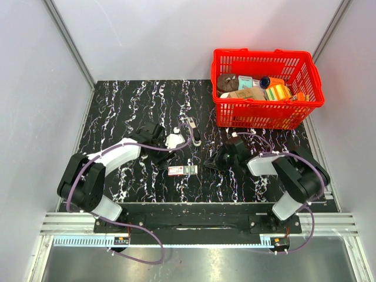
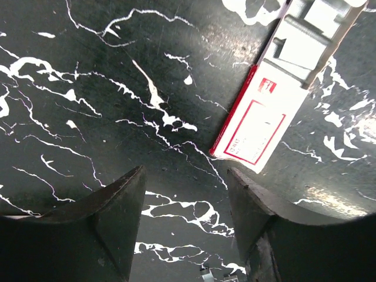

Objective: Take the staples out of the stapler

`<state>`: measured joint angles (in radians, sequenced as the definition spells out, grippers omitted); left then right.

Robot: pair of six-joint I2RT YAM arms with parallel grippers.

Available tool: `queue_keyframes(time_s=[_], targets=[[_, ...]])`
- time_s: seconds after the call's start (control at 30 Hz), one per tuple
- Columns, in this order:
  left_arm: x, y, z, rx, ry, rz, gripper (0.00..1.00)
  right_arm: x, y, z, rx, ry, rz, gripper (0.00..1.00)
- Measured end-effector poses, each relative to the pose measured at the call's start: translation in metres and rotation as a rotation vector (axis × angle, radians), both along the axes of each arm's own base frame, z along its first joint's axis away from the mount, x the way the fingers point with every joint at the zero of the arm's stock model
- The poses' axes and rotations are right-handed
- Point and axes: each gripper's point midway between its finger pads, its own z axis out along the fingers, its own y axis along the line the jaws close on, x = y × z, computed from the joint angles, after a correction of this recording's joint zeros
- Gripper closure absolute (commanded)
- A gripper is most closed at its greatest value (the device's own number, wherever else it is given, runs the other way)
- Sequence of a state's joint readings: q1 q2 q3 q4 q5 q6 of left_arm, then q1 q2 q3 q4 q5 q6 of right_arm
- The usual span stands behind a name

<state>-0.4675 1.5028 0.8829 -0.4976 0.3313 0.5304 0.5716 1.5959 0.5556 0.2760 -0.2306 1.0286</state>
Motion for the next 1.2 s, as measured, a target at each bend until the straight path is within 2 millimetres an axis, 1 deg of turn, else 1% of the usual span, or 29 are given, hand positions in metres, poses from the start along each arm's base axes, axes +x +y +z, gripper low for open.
queue_keyframes(time_s=[0.13, 0.33, 0.47, 0.73, 0.8, 0.9, 1.07, 1.2], targets=[[-0.001, 0.005, -0.008, 0.037, -0.017, -0.015, 0.39, 0.009, 0.016, -0.001, 0.17, 0.01, -0.004, 0.75], [-0.001, 0.005, -0.014, 0.071, -0.04, -0.037, 0.39, 0.01, 0.038, -0.001, 0.379, 0.034, 0.02, 0.76], [-0.003, 0.006, -0.019, 0.088, -0.041, -0.044, 0.39, 0.008, 0.04, -0.001, 0.429, 0.034, 0.021, 0.76], [-0.009, 0.01, -0.027, 0.108, -0.03, -0.042, 0.39, -0.001, 0.034, -0.001, 0.41, 0.042, 0.02, 0.78], [-0.008, 0.01, -0.027, 0.106, -0.035, -0.043, 0.39, -0.004, 0.031, -0.001, 0.387, 0.046, 0.02, 0.8], [-0.007, 0.008, -0.026, 0.103, -0.041, -0.046, 0.39, -0.007, 0.027, -0.001, 0.351, 0.05, 0.025, 0.81], [-0.007, 0.005, -0.027, 0.103, -0.045, -0.052, 0.39, -0.01, 0.023, -0.002, 0.305, 0.047, 0.038, 0.81], [-0.007, 0.003, -0.029, 0.101, -0.045, -0.054, 0.39, -0.01, 0.024, -0.001, 0.286, 0.039, 0.055, 0.8]])
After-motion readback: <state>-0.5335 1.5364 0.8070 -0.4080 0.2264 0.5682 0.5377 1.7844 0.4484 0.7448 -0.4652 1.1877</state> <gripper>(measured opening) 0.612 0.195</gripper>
